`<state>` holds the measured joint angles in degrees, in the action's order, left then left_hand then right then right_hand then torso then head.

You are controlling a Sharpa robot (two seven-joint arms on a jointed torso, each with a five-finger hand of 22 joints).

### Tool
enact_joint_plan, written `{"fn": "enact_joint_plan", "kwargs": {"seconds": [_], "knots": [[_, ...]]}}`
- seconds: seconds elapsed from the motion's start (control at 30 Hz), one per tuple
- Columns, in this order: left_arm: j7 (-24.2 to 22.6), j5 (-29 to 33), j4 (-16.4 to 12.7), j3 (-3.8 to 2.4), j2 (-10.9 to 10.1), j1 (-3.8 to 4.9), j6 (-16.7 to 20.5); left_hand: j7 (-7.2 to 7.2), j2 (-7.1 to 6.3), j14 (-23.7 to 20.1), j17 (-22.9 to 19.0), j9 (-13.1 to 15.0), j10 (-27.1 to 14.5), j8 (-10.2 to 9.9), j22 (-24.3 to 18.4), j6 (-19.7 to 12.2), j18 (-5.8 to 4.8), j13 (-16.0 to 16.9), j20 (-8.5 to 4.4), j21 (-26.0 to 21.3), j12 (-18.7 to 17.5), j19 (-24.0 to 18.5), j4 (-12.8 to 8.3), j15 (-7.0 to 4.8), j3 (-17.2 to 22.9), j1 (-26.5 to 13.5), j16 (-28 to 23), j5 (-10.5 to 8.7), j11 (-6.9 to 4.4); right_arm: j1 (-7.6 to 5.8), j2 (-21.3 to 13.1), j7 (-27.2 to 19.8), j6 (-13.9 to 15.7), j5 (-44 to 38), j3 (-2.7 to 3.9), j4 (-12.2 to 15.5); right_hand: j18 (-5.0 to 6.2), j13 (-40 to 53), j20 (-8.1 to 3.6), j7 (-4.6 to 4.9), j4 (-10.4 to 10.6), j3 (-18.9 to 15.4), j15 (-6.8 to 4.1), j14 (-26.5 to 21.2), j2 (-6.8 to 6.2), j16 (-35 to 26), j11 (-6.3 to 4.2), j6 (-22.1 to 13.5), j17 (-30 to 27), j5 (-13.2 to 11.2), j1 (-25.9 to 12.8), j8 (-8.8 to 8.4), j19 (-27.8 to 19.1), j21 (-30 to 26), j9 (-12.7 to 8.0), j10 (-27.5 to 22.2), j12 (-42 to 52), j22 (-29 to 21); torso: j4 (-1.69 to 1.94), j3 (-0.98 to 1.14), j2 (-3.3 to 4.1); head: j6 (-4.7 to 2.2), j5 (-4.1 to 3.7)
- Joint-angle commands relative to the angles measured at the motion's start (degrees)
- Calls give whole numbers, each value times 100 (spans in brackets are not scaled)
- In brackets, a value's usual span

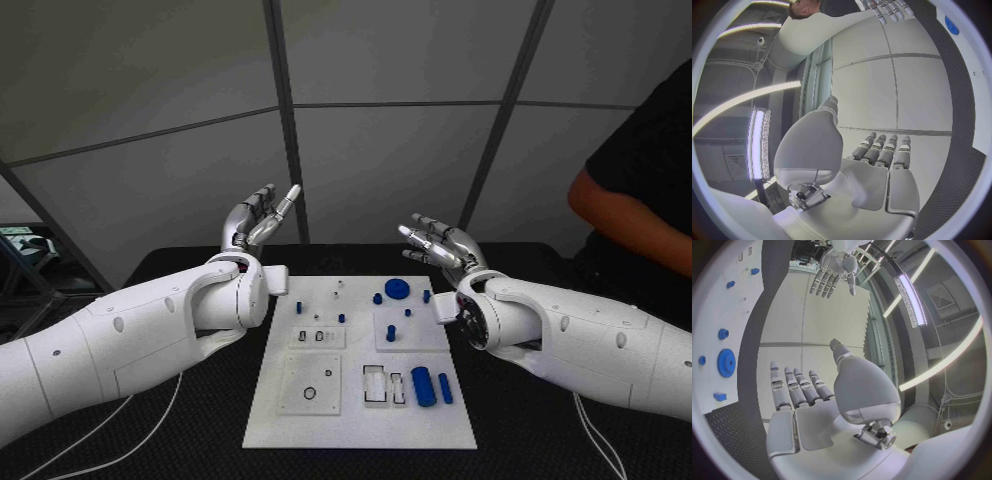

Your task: Assemble the parts on the task board

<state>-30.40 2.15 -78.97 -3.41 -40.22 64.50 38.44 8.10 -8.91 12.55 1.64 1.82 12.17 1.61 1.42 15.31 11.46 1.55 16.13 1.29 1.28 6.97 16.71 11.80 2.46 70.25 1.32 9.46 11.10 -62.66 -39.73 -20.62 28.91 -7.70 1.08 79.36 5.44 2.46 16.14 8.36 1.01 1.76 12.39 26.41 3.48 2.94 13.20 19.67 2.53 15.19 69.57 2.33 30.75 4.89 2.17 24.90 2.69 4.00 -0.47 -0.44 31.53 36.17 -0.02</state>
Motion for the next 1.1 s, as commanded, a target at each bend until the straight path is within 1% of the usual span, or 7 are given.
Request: {"fn": "enact_joint_plan", "kwargs": {"seconds": [0.03,0.2,0.23,0.37,0.57,0.83,1.1], "knots": [[-185,28,2,-5,7,9,-233,467,-10,56,6,8,45,26,6,47,-281,6,43,27,29,9,40,8,0,108,34,24,22,-38,55,488,-937,-567,15,-117,360,144,36,714,-441,168,-86,2213,44,362,-7,1656,127,-25,789,275,1071,466,151,2294,367,194,0,-1,1,1,0],[-185,28,2,-5,7,9,-233,502,-2,87,11,14,81,35,17,91,-279,12,51,43,36,49,39,21,3,125,41,21,56,-58,92,577,-1099,-658,23,-194,515,112,-46,502,-722,420,-336,2989,-25,472,-249,3098,116,-49,1011,468,1580,767,208,3108,457,279,0,-1,1,1,0],[-125,55,-14,-4,-136,9,-339,504,3,92,11,14,86,36,18,95,-280,12,51,45,37,53,38,22,5,129,42,21,59,-128,36,347,-369,-2929,25,-364,514,110,-57,490,-737,447,-350,3031,-32,468,-259,3134,115,-50,1016,461,1609,786,202,3150,447,283,-28,0,6,51,-7],[-103,58,-104,-3,-228,8,-441,576,99,341,39,34,289,64,52,279,-326,32,62,108,63,172,27,87,181,262,81,16,135,-213,36,450,-348,-3759,25,-451,508,105,-204,403,-849,742,-491,3483,-123,466,-361,3448,118,-48,992,381,1902,1001,161,3556,325,352,-11,2,31,84,-18],[-78,37,-303,0,-419,4,-581,722,171,1200,109,99,966,184,203,1009,-486,80,76,398,133,824,12,224,212,500,226,-13,320,-323,38,707,-489,-4668,26,-515,501,112,-379,344,-924,1095,-619,3892,-275,420,-469,3741,145,-21,875,298,2211,1359,165,3924,153,513,7,-3,124,56,-50],[-65,13,-620,1,-629,-3,-670,756,263,1982,154,119,1548,218,363,1543,-441,109,63,753,147,1593,-2,176,208,643,337,-31,359,-491,37,1628,-842,-5843,26,-480,494,117,-520,262,-891,1293,-757,4350,-485,436,-563,3956,231,-55,687,221,2380,1827,168,4178,94,769,72,-24,279,59,-112],[-57,8,-1080,0,-863,-7,-686,744,319,2673,192,131,2020,208,545,1879,-388,133,53,1182,167,2469,-19,128,211,720,424,-42,358,-601,61,2387,-1264,-7240,28,-300,500,130,-918,94,-927,1355,-1143,5589,-690,1012,-805,4210,665,-57,709,213,3059,2863,175,4599,104,1352,168,-74,514,36,-211]]}}
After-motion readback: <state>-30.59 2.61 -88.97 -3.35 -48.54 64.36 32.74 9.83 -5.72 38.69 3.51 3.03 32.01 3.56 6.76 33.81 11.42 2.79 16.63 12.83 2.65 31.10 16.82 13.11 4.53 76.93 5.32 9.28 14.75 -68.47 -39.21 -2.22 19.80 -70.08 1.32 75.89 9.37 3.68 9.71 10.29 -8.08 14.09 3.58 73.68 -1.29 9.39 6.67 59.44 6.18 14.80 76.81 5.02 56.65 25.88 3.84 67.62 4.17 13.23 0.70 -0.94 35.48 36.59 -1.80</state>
